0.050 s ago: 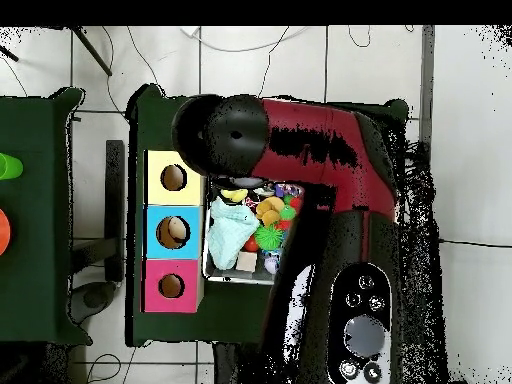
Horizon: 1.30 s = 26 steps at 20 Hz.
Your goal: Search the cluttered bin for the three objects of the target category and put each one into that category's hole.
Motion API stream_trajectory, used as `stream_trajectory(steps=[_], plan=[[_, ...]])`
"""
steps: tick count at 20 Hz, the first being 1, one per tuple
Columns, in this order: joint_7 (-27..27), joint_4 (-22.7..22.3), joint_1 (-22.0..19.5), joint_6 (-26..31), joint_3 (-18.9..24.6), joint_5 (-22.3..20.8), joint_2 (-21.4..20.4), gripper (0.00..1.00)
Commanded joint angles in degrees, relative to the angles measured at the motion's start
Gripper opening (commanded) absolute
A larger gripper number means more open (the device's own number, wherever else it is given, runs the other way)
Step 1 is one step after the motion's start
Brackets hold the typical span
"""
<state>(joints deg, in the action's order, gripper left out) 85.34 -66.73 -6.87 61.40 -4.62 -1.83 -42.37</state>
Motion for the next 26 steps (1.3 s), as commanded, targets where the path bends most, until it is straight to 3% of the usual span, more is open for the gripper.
stream_trajectory(steps=[1, 8, 18, 20, 26], plan=[[2.78, -9.15, -1.46, -2.66, 5.01, 0.35, 3.11, 1.0], [3.41, -8.18, -0.72, -0.24, 4.21, -0.38, 3.42, 1.0], [3.16, -8.8, -1.13, -2.94, 4.87, -0.2, 4.22, 1.0], [2.91, -6.42, -1.0, -1.53, 4.8, -0.88, 5.52, 1.0], [2.48, -7.1, -0.99, -1.08, 4.51, -0.9, 5.09, 1.0]])
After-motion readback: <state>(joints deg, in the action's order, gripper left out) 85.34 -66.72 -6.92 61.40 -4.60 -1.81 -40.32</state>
